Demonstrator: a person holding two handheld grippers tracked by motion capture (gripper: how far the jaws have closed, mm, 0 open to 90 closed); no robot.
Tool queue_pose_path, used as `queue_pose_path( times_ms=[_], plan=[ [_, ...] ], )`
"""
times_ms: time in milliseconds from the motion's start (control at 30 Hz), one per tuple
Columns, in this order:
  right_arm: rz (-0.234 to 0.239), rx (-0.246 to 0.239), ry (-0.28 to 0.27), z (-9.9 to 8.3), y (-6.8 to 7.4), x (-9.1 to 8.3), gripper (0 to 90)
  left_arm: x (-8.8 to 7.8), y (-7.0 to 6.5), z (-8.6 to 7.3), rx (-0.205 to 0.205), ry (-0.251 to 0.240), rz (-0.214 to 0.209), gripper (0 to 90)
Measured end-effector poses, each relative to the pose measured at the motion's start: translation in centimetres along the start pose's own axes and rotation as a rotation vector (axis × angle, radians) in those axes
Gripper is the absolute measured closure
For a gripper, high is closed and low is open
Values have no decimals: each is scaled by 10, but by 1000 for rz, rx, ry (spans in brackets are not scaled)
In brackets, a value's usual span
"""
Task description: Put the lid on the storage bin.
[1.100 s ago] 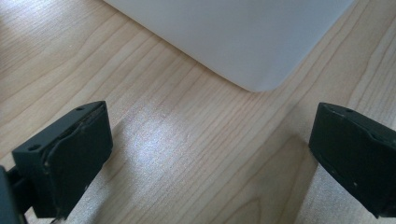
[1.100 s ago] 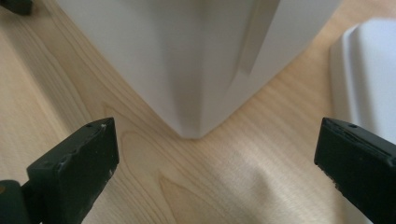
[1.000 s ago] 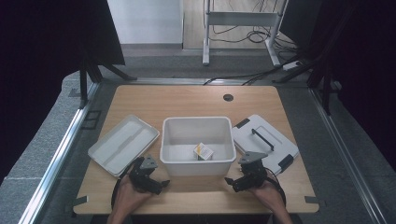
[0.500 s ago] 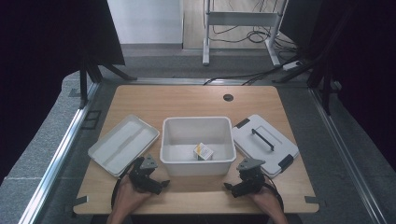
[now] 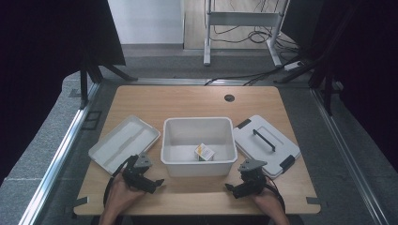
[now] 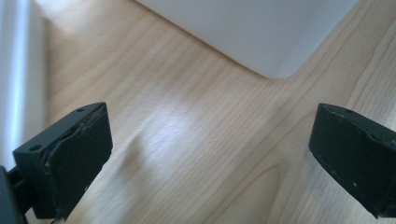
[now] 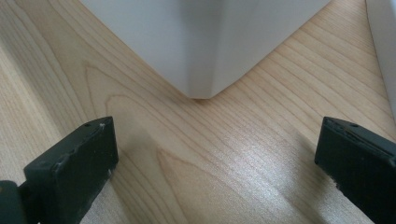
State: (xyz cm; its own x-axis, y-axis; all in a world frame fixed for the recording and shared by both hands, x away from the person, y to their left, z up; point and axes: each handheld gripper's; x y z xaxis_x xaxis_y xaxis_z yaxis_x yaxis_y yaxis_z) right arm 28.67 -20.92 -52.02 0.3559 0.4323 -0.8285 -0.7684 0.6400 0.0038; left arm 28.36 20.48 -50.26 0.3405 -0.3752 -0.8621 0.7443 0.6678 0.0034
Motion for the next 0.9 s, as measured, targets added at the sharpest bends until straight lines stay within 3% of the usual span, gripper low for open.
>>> queue_pose_path(
  times_ms=[233, 400, 600, 767, 900],
  plan=[
    [1, 1, 0, 0, 0, 0, 0, -24, 19, 1, -28, -14, 63, 0],
    [1, 1, 0, 0, 0, 0, 0, -33, 32, 3, -49, -23, 71, 0],
    [1, -1, 2, 0, 0, 0, 0, -44, 59, 5, -89, -32, 74, 6],
    [1, -1, 2, 0, 0, 0, 0, -51, 82, 4, -116, -28, 81, 55],
    [0, 0, 1, 0, 0, 0, 0, -55, 100, 3, -135, -28, 93, 147]
  ],
)
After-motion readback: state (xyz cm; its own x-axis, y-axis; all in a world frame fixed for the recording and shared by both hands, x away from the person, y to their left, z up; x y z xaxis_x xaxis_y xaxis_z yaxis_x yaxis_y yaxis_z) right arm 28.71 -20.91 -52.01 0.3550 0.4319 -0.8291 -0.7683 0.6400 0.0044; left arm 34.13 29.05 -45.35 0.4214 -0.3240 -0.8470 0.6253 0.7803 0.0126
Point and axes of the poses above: each handheld gripper's, and its own axes: x roughly forward along the jaws, z roughly out of its top, y roughly to its left, and after that the axes turned 10 degrees about y, right-handed
